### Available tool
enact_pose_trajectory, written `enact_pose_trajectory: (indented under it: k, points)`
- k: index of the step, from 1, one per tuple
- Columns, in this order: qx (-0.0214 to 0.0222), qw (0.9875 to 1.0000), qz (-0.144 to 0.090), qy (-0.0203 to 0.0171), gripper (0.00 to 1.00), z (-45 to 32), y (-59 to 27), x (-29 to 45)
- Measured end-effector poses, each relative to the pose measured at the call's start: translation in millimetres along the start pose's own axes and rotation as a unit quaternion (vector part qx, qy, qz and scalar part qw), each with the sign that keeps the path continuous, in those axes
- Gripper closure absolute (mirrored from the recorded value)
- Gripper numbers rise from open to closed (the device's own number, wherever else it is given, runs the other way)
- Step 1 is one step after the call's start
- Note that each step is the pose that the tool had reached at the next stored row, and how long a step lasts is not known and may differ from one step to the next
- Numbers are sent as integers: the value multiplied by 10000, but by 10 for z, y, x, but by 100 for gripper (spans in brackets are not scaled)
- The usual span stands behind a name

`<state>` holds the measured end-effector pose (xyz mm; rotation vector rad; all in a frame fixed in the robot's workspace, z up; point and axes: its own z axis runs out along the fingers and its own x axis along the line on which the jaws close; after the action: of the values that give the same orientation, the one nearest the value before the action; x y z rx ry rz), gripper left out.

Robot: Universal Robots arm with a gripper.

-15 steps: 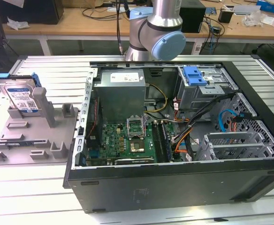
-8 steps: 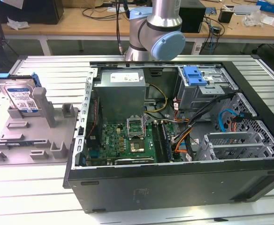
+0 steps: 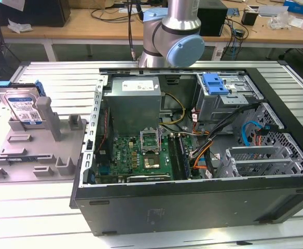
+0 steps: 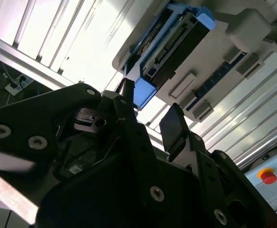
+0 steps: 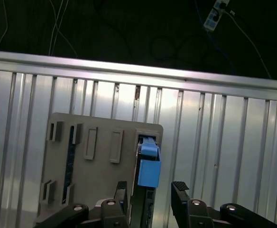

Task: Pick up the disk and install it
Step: 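Pick up the disk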

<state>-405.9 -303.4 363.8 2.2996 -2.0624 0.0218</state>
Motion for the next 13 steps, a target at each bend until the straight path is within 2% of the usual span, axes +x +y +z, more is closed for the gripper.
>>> enact_pose_trajectory:
  k: [7, 13]
  points:
    - [-17, 9993, 376, -11, 51, 43, -1, -2]
    - [-19, 9992, 409, -12, 51, 83, 0, 0]
